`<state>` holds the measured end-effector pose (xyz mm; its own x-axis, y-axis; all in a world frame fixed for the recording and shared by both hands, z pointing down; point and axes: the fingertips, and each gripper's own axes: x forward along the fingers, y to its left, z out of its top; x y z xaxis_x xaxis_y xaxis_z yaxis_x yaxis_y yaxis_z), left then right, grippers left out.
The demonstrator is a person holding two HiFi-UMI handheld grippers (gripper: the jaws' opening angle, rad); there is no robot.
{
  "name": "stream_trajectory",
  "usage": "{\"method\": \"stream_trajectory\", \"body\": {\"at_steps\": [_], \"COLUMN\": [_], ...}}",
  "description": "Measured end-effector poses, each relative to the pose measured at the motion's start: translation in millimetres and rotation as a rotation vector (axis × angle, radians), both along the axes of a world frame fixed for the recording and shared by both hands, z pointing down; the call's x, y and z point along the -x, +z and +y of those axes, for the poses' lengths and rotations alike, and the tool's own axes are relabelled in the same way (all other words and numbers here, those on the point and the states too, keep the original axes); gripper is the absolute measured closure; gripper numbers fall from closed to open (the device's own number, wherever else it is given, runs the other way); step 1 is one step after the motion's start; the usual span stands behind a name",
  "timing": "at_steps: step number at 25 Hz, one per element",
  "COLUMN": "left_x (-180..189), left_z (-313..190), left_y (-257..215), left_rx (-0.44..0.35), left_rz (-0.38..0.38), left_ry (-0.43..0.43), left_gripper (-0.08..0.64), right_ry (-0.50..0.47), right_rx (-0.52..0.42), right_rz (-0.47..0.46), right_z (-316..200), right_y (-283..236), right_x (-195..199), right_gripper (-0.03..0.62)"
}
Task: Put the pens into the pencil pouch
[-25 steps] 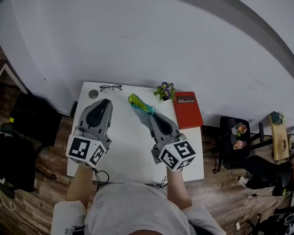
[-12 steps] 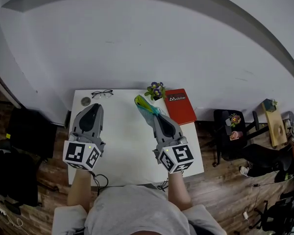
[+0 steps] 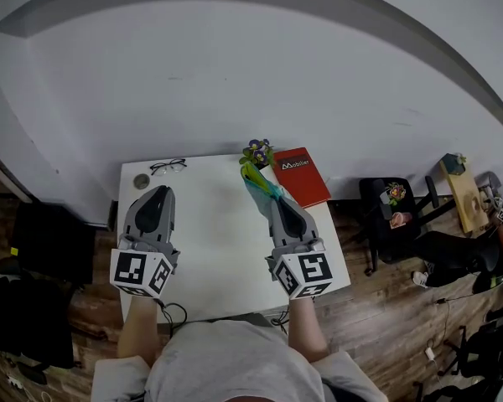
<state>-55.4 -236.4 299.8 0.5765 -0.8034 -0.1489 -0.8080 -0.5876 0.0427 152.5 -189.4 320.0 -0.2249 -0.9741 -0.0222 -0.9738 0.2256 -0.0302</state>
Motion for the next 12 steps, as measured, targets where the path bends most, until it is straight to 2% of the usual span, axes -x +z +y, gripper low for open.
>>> {"method": "stream_trajectory", "body": {"at_steps": [12], "left_x": [-14.0], "left_z": [9.7], "left_y": [4.5], "left_rx": [-0.013], "left_rz": [-0.009], "left_ry": [0.061], "left_gripper": [0.511], "right_ry": [0.108], "right_rx": [-0.023], "right_rz": [0.0], "right_z": [25.8], "right_y": [-3.9], "right_x": [-15.7], "right_gripper": [0.557]}}
